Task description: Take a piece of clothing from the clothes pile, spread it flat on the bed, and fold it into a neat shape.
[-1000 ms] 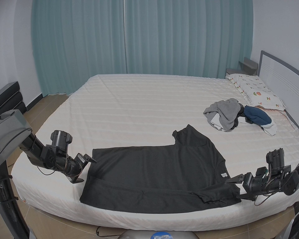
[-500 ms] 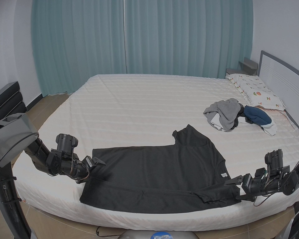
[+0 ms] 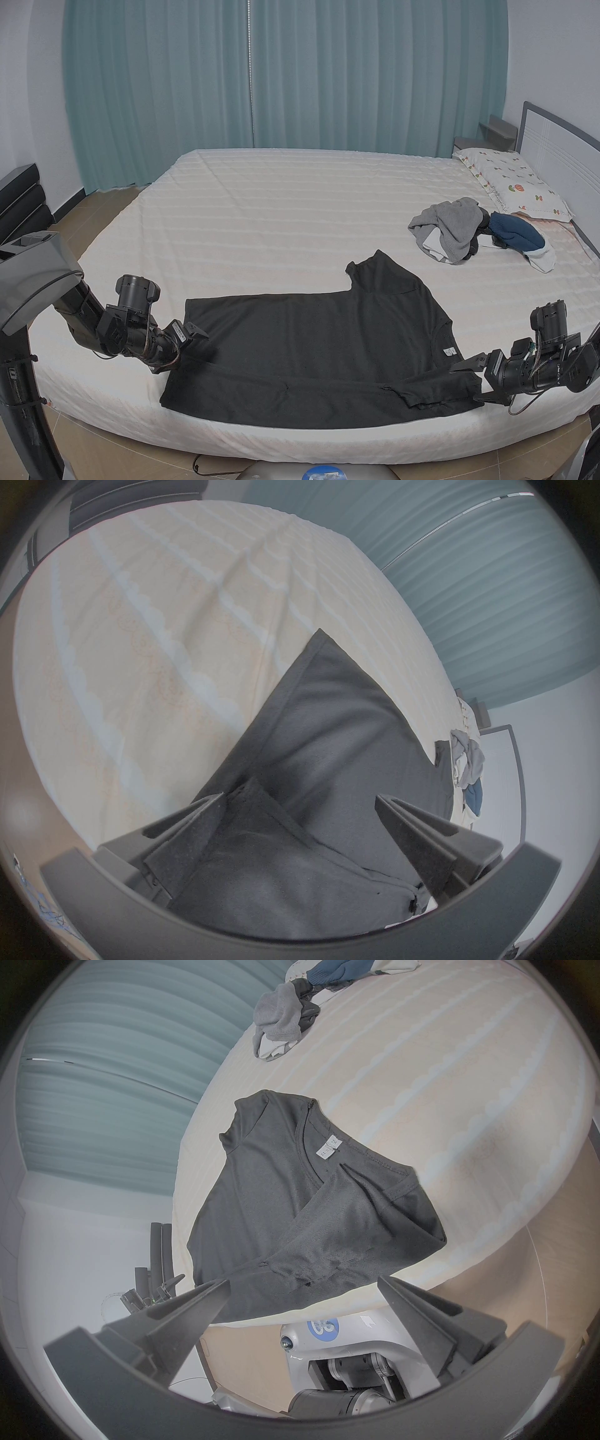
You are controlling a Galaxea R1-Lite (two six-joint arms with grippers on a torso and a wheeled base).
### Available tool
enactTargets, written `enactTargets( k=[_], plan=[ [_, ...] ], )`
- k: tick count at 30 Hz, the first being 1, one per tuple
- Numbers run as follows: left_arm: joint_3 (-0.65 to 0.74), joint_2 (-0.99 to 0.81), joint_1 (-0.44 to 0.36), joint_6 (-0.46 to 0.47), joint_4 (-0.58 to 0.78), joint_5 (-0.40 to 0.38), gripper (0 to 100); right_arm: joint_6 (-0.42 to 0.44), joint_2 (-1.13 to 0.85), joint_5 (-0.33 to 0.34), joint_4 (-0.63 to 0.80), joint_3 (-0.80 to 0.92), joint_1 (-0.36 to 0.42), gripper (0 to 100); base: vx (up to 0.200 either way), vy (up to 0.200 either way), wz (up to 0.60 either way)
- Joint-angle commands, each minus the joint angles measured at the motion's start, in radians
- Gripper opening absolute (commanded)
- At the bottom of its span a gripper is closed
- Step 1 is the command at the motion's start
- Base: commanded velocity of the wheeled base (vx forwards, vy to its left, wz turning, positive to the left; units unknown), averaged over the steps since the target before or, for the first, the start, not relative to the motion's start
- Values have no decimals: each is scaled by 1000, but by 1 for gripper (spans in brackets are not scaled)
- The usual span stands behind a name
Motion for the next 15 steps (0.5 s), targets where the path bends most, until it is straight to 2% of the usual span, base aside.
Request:
enactTargets(
  k=[1,8,9,15],
  plan=[
    [9,-7,0,-1,0,12,100,0,2,-1,-1,0,0,100,0,0,0],
    [9,0,-2,-2,2,12,100,0,0,-1,-1,0,0,100,0,0,0],
    [9,1,-2,-2,2,12,0,0,0,-1,-1,0,0,100,0,0,0],
    [19,-7,0,-7,6,15,0,0,0,-3,1,0,-2,100,0,0,0]
  ],
)
